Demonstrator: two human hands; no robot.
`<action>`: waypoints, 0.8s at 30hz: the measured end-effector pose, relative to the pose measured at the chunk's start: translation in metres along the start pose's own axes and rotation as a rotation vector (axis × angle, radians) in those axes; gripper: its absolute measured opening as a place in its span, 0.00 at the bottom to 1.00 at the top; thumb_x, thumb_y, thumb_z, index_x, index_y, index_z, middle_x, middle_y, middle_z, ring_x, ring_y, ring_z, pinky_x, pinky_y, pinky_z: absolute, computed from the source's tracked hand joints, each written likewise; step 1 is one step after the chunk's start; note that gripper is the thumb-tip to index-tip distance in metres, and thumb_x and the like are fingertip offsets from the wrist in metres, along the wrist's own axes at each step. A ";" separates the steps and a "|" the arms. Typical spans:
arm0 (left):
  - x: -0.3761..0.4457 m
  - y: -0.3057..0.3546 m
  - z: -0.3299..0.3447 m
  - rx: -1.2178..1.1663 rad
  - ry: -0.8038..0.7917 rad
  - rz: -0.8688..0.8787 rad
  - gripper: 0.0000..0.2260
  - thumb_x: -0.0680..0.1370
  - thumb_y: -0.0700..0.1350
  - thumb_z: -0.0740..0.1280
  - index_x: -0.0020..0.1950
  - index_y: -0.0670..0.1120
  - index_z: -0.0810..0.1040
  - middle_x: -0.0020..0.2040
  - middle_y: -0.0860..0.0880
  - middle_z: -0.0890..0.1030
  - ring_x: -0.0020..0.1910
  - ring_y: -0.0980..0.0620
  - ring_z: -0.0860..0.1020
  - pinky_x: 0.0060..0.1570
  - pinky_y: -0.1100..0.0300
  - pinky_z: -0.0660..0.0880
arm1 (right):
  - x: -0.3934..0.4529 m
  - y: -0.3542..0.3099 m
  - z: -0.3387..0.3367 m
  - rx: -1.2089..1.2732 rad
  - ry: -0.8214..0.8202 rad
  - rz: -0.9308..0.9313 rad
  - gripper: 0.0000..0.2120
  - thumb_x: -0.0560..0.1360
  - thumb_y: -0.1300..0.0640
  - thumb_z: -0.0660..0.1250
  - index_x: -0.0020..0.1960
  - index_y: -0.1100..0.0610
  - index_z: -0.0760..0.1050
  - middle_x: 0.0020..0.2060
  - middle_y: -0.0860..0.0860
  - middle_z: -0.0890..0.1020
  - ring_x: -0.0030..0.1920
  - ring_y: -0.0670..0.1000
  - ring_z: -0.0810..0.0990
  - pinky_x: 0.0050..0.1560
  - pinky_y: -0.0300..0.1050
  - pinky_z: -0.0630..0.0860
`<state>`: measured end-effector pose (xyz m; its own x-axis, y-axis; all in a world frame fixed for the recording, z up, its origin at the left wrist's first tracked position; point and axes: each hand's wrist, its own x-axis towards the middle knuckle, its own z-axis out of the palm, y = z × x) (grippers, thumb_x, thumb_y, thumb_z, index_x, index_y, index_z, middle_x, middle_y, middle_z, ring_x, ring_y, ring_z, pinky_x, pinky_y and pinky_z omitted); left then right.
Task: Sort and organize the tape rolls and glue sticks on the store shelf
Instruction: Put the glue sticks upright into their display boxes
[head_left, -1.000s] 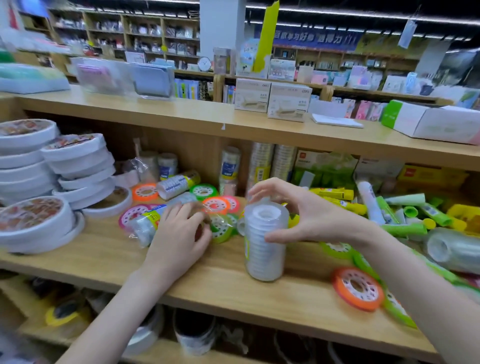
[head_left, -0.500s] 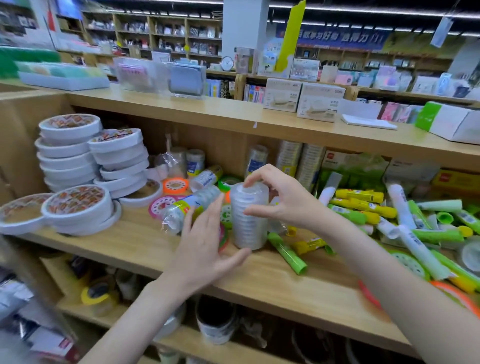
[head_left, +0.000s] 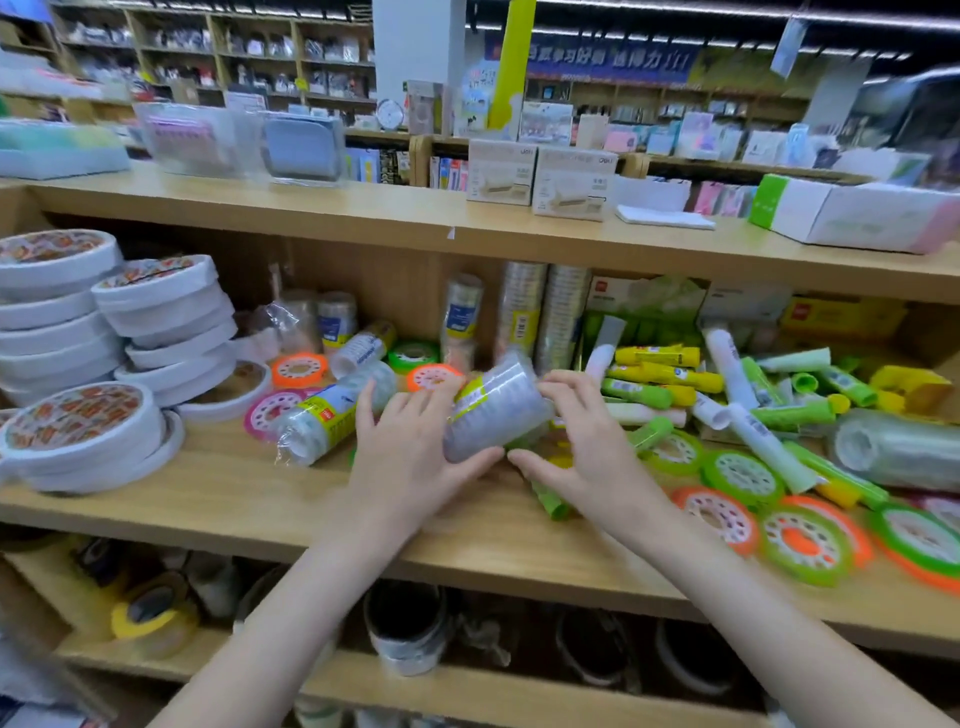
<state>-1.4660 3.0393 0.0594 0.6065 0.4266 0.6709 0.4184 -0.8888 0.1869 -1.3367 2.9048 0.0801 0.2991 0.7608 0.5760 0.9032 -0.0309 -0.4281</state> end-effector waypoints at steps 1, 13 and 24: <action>0.003 0.000 -0.001 0.009 -0.002 -0.010 0.35 0.67 0.69 0.56 0.62 0.47 0.76 0.45 0.49 0.82 0.49 0.44 0.79 0.66 0.43 0.56 | 0.006 0.000 0.002 0.032 0.030 -0.004 0.21 0.69 0.60 0.73 0.60 0.62 0.71 0.55 0.49 0.68 0.53 0.37 0.66 0.58 0.25 0.64; 0.002 -0.016 -0.003 -0.059 -0.069 0.043 0.34 0.68 0.67 0.57 0.60 0.42 0.74 0.46 0.48 0.82 0.50 0.46 0.80 0.62 0.41 0.66 | 0.030 0.000 -0.002 0.210 -0.100 -0.010 0.16 0.69 0.55 0.73 0.54 0.58 0.75 0.60 0.50 0.67 0.60 0.45 0.70 0.53 0.34 0.74; -0.015 -0.056 -0.006 0.251 -0.046 0.072 0.24 0.69 0.60 0.57 0.50 0.45 0.81 0.51 0.48 0.82 0.55 0.46 0.79 0.63 0.46 0.59 | 0.103 -0.018 0.018 -0.081 -0.073 -0.079 0.16 0.74 0.60 0.68 0.60 0.58 0.72 0.66 0.54 0.67 0.58 0.54 0.74 0.60 0.47 0.69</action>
<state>-1.5025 3.0816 0.0433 0.6685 0.3758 0.6418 0.5242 -0.8502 -0.0482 -1.3279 2.9953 0.1342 0.2058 0.8081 0.5520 0.9457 -0.0193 -0.3243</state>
